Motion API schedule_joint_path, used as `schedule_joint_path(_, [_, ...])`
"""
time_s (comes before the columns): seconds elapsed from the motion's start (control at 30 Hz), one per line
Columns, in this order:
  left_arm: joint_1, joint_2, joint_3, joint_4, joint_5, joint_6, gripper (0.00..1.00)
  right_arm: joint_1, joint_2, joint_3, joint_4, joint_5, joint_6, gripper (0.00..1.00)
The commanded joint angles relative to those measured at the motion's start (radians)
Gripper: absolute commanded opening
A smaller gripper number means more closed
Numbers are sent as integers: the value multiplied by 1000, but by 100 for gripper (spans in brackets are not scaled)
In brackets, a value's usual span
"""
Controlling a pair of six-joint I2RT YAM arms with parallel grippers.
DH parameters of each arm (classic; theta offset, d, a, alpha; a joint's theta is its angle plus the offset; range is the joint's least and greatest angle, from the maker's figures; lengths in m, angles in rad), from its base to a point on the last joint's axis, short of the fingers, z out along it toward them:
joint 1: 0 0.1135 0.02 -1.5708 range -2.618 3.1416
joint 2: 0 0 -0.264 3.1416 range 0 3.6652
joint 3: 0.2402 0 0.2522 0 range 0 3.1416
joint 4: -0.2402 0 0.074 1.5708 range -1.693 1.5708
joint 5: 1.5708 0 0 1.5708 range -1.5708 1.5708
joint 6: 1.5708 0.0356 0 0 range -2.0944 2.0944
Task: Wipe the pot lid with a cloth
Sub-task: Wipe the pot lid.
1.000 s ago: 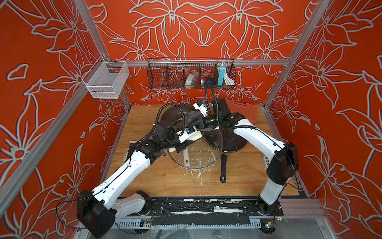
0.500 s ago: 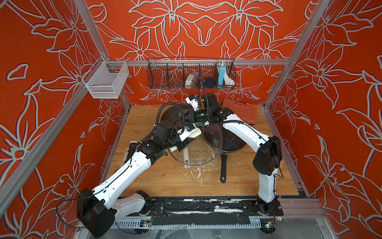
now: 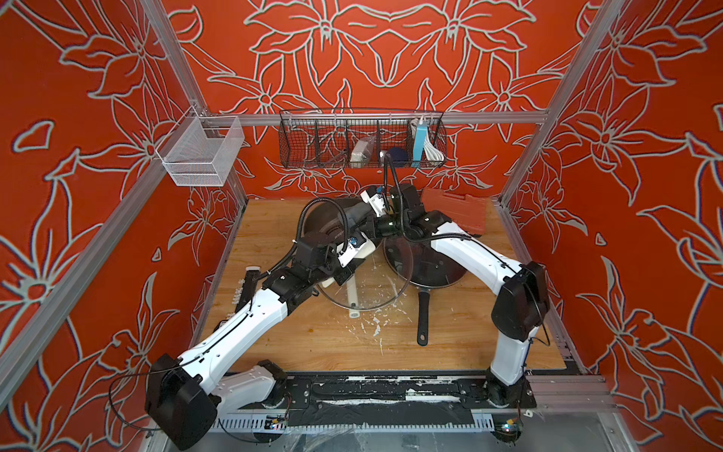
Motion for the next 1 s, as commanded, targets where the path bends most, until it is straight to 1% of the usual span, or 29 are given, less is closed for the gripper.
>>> schedule_joint_path(0.0, [-2, -81, 53, 283, -8, -4, 0, -20, -60, -51, 9, 17, -14, 0])
schedule_joint_path(0.2, [-1, -85, 52, 286, -18, -4, 0, -42, -109, -122, -21, -2, -50, 0])
schedule_joint_path(0.53, [-2, -65, 61, 301, -61, -16, 0, -46, -201, -201, -101, -28, -110, 0])
schedule_joint_path(0.8, [-2, -38, 74, 323, -69, -34, 0, -44, -297, -294, -143, -34, -126, 0])
schedule_joint_path(0.97, [-2, -33, 80, 328, -62, -44, 0, -36, -357, -385, -117, -37, -100, 0])
